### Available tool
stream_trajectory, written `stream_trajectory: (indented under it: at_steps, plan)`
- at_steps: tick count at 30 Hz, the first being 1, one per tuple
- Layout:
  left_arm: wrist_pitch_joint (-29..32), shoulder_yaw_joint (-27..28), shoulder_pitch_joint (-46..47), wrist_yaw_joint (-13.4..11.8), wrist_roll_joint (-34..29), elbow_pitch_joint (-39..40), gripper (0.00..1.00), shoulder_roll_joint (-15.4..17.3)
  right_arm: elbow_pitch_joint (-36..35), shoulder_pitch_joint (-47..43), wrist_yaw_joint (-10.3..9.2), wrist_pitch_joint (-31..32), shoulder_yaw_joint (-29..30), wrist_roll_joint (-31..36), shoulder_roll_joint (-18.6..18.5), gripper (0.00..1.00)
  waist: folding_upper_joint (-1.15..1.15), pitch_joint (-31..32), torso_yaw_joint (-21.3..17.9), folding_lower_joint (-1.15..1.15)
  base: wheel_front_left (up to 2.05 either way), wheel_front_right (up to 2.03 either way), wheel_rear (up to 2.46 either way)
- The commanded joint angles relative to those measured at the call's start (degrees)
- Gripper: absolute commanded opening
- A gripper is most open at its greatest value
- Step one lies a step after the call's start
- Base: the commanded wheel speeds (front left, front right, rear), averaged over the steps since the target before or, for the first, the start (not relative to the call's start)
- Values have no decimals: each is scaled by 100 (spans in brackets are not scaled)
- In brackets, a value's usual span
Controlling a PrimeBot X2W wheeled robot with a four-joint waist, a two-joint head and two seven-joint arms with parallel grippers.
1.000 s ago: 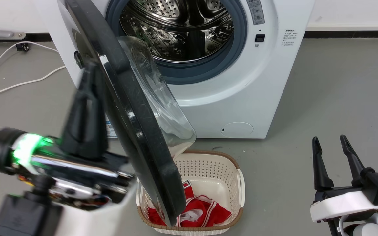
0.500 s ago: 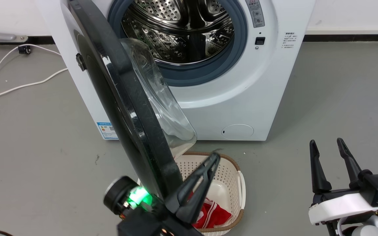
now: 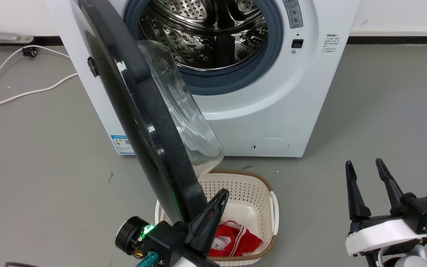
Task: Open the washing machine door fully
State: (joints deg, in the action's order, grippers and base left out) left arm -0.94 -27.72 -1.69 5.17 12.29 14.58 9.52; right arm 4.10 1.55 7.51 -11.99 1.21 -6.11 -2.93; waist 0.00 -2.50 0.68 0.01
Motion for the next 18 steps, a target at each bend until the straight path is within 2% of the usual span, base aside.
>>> stream_trajectory:
  at_steps: [1,10,18]
  plan:
    - [-31,17,97,-12,28,-58,0,-40,17,48,-4,8,-16,-48,11,100,0,-20,-24,-1,0,0,0]
    - [-62,209,286,-142,168,-551,0,-83,70,72,-3,18,-26,-88,12,100,0,-88,-125,-1,0,0,0]
    - [-110,202,197,-198,181,-592,0,-32,90,67,-4,13,-13,-120,11,100,0,-104,-108,-1,0,0,0]
